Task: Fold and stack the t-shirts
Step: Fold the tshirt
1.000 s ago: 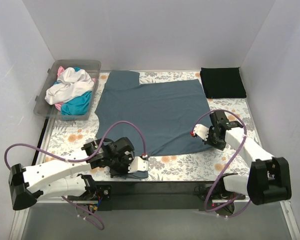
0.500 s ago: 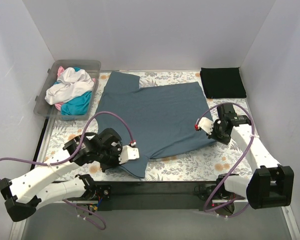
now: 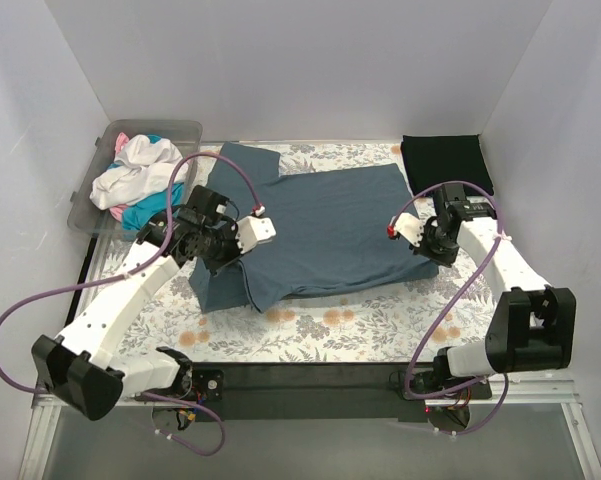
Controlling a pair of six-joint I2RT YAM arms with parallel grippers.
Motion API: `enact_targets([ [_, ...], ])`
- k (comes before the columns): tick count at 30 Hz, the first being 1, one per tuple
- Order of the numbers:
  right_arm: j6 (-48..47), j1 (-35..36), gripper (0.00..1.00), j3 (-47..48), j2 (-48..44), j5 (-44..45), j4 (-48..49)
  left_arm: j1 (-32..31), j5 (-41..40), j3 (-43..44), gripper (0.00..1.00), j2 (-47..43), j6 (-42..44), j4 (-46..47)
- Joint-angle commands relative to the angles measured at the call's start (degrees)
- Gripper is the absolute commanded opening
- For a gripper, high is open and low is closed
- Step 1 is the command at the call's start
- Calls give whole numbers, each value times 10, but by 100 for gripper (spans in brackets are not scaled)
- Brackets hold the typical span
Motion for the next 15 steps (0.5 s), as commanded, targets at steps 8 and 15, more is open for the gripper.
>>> enact_targets([
  [8, -39, -13, 1, 72, 71, -18, 17, 86, 46, 69, 0, 102, 88, 66],
  [15, -40, -18, 1, 102, 118, -19, 26, 103, 56, 107, 0, 165, 105, 90],
])
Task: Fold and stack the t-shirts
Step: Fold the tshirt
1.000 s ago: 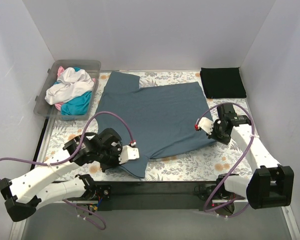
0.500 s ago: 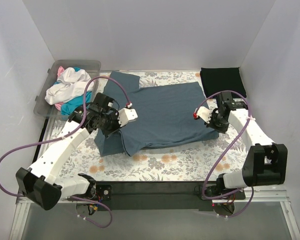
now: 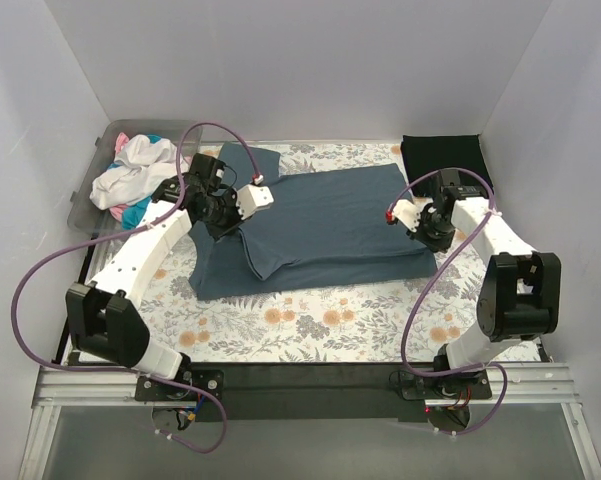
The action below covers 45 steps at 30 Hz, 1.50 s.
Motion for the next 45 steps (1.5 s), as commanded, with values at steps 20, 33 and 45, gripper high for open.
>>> enact_targets([
  [20, -31, -10, 1, 60, 73, -11, 16, 37, 21, 66, 0, 96, 41, 63],
  [33, -27, -12, 1, 74, 93, -6, 23, 36, 18, 79, 0, 130, 43, 78],
  [45, -27, -12, 1, 89, 107, -3, 26, 44, 16, 69, 0, 137, 45, 89],
])
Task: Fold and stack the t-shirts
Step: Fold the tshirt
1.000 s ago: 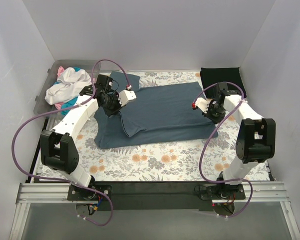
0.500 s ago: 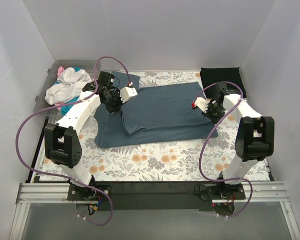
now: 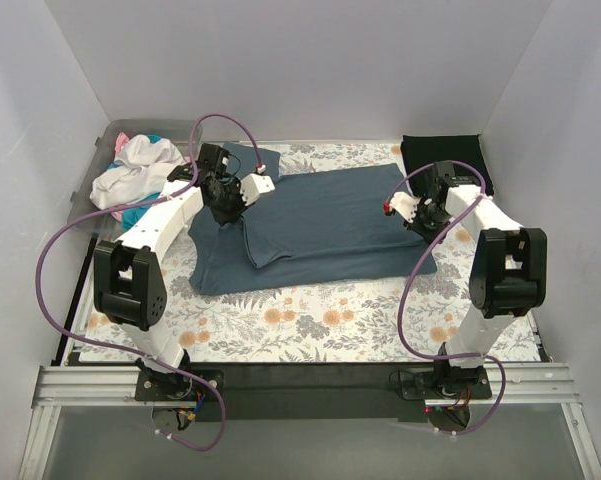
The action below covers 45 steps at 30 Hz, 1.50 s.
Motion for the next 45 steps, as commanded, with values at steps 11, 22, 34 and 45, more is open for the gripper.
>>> enact_targets([
  [11, -23, -3, 1, 37, 26, 5, 8, 8, 3, 7, 0, -5, 9, 25],
  [22, 7, -5, 45, 61, 40, 13, 8, 27, 1, 11, 25, 19, -49, 48],
  [34, 161, -104, 59, 102, 30, -147, -135, 124, 142, -97, 60, -98, -227, -65],
  [45, 208, -122, 58, 85, 80, -200, -143, 140, 85, -234, 63, -168, -280, -34],
])
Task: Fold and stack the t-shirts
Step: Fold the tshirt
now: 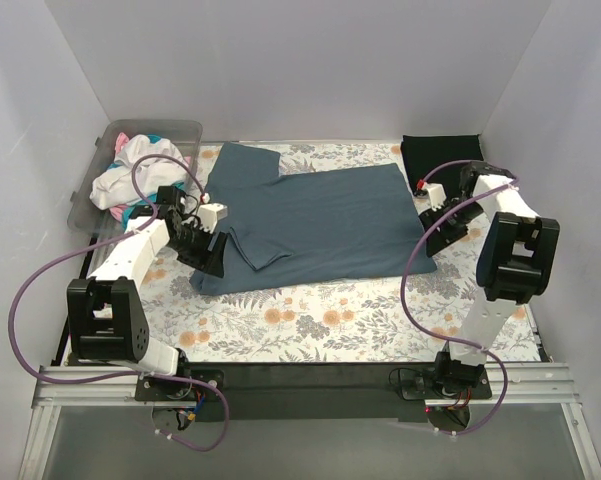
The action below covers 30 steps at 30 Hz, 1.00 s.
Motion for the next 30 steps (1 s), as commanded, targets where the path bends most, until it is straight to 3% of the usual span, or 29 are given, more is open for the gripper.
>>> enact_targets([
  [1, 19, -3, 57, -8, 13, -33, -15, 8, -22, -21, 63, -27, -19, 17],
  [15, 31, -3, 57, -55, 45, -3, 28, 11, -54, -64, 57, 28, -24, 47],
  [18, 28, -3, 47, -63, 47, 2, 29, 11, -70, -76, 49, 36, -26, 56],
  [20, 24, -3, 33, -67, 44, 4, 29, 11, -81, -81, 40, 36, -27, 59],
  [21, 22, -3, 28, -69, 41, 8, 28, 11, -90, -84, 31, 38, -27, 57],
  [22, 21, -3, 14, -76, 37, 9, 28, 12, -95, -88, 26, 38, -26, 55],
  [24, 18, -3, 1, -82, 32, 14, 26, 14, -100, -93, 18, 36, -22, 49],
  [26, 11, -3, 1, -97, 19, 20, 25, 19, -108, -96, 3, 27, -16, 41],
  [30, -8, -3, 1, -136, -22, 46, 22, 42, -114, -102, 0, -2, 3, 10],
])
